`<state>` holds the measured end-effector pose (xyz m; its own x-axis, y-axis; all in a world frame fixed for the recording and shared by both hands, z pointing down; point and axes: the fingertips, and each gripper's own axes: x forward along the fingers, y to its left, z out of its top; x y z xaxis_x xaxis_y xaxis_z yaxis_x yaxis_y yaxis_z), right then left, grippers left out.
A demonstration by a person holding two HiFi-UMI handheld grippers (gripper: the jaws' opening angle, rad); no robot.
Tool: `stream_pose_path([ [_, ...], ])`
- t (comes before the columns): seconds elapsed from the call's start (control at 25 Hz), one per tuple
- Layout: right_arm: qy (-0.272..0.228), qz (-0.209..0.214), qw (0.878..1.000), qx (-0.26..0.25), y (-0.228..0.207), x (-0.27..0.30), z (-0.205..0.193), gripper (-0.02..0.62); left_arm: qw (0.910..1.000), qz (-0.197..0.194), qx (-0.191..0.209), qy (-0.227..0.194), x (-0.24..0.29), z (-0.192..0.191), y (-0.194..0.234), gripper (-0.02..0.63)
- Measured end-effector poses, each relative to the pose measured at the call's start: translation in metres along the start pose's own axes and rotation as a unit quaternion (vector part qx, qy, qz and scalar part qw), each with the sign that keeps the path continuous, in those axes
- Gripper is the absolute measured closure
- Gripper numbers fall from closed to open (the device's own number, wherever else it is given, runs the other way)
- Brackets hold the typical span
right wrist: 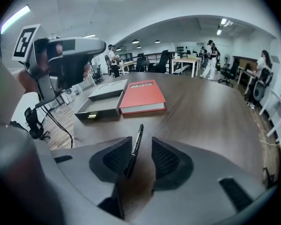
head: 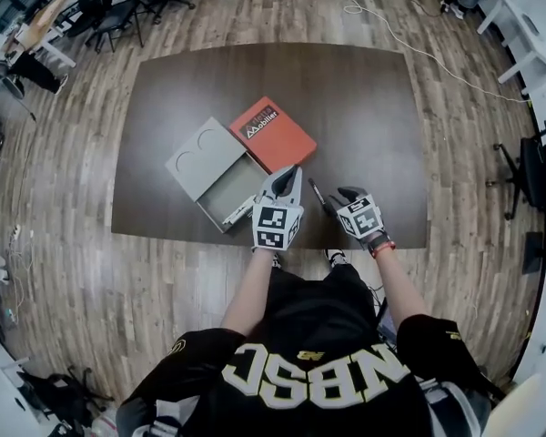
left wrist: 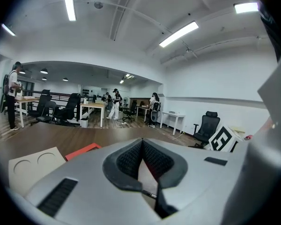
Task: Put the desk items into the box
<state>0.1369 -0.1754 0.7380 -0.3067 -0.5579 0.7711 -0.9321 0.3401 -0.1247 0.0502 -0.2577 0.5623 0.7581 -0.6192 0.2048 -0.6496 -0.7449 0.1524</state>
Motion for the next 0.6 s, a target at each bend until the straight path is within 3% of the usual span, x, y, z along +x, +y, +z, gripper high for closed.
stream_pose_path([
  [0.32,0.034,0.02,0.999,-0.012,0.014,0.048,-0.009,0.457,0.9993,0.033,-0.011,0.014,-0.011,-0.014,0.02,0.592],
  [0.6,0.056,0.01,0.998,-0.03,0.015,0.075,-0.01,0.465,0.9972,0.069,-0.022,0.021,-0.025,-0.024,0.041,0.591],
])
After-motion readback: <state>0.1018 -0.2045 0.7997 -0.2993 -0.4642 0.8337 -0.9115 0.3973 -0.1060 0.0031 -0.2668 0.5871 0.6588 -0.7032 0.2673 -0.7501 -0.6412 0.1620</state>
